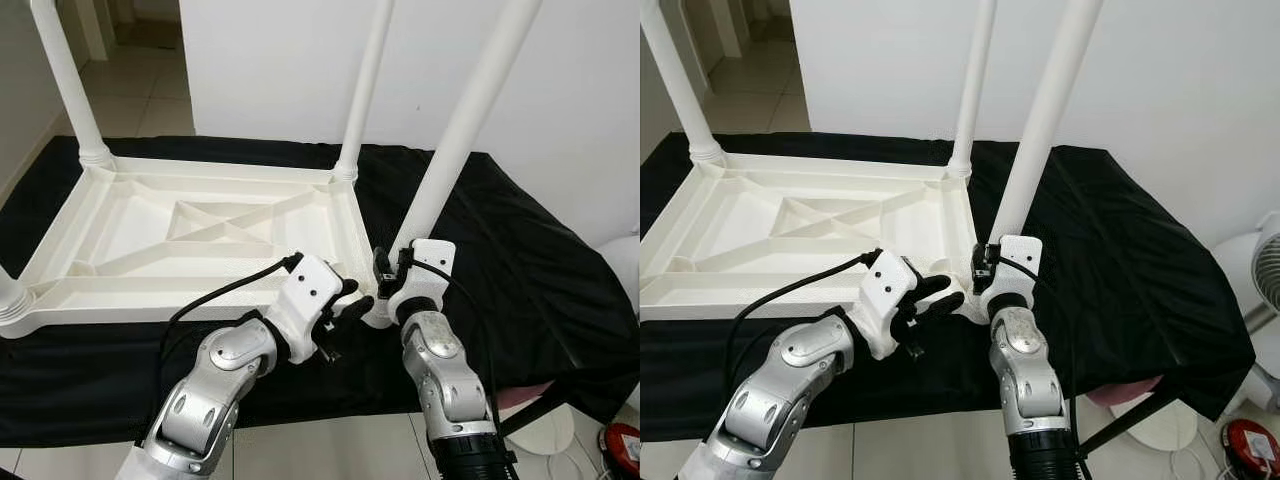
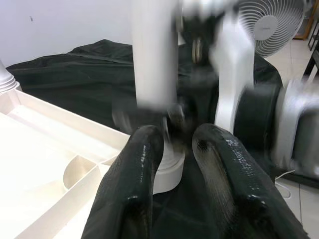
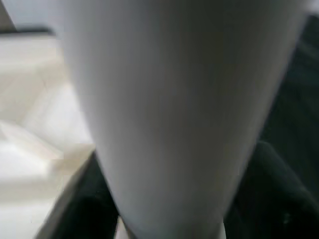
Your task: Building children table
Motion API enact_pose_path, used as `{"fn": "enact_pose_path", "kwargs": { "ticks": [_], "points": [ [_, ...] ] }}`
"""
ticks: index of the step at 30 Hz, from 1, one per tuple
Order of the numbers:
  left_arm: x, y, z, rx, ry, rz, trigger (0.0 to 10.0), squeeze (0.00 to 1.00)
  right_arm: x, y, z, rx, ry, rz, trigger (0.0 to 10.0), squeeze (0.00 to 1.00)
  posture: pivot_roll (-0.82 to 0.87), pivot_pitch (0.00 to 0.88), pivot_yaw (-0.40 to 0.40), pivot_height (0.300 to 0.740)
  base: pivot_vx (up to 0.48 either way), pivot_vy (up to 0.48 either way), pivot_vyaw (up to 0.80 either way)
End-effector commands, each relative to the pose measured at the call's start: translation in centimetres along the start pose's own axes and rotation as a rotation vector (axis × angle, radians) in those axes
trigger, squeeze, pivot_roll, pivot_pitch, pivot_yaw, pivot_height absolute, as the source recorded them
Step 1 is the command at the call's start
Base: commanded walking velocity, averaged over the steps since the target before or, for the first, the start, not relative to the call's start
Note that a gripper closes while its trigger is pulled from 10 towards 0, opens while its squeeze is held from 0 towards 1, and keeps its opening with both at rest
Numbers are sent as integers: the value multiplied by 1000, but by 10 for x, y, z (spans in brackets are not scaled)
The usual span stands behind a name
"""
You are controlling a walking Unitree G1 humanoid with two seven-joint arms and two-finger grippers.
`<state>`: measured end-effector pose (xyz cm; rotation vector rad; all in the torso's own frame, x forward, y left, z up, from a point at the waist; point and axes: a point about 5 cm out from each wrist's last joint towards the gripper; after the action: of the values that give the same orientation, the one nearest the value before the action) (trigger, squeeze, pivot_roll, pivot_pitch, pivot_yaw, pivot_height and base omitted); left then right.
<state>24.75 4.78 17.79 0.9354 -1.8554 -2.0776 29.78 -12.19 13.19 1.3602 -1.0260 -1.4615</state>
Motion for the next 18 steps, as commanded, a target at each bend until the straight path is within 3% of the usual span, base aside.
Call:
{"fn": "enact_pose_path", "kwargs": {
  "ticks": [1,5,7,10,11,14,16,18],
  "points": [
    [-3,-2,-2,-16,58,6,10000,0,8,-11,3,-52,-40,-19,10000,1000,-28,0,-74,740,0,0,0],
    [-1,-4,-2,-15,49,11,10000,0,16,-2,4,-19,8,-37,10000,1000,-36,0,-71,740,0,0,0],
    [1,-5,-1,-19,36,12,10000,0,26,4,2,-13,60,2,10000,1000,-35,0,-73,740,0,0,0],
    [1,-6,-1,-21,31,11,10000,0,29,5,2,-14,61,17,10000,1000,-34,0,-74,740,0,0,0],
    [2,-8,-1,-28,25,13,10000,0,33,7,1,-19,90,34,10000,0,-32,0,-76,740,0,0,0],
    [2,-9,-1,-31,23,10,10000,0,35,7,-1,-35,138,32,10000,0,-31,0,-76,740,0,0,0],
    [1,-10,-1,-37,25,4,10000,0,40,11,-5,-50,278,74,10000,0,-28,0,-76,740,0,0,0],
    [0,-10,-1,-35,27,1,10000,0,41,14,-7,-42,333,111,10000,0,-25,0,-76,740,0,0,0]
  ]
}}
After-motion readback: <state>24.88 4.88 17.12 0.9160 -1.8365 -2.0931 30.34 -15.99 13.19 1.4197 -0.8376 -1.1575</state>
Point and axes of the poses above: a point about 5 cm out from each wrist's last joint towards the gripper, its own z axis pointing back from the gripper into the wrist, its own y axis along the axis of the wrist's last joint, x = y × z, and after that the axes turned 10 degrees about -z, right-handed
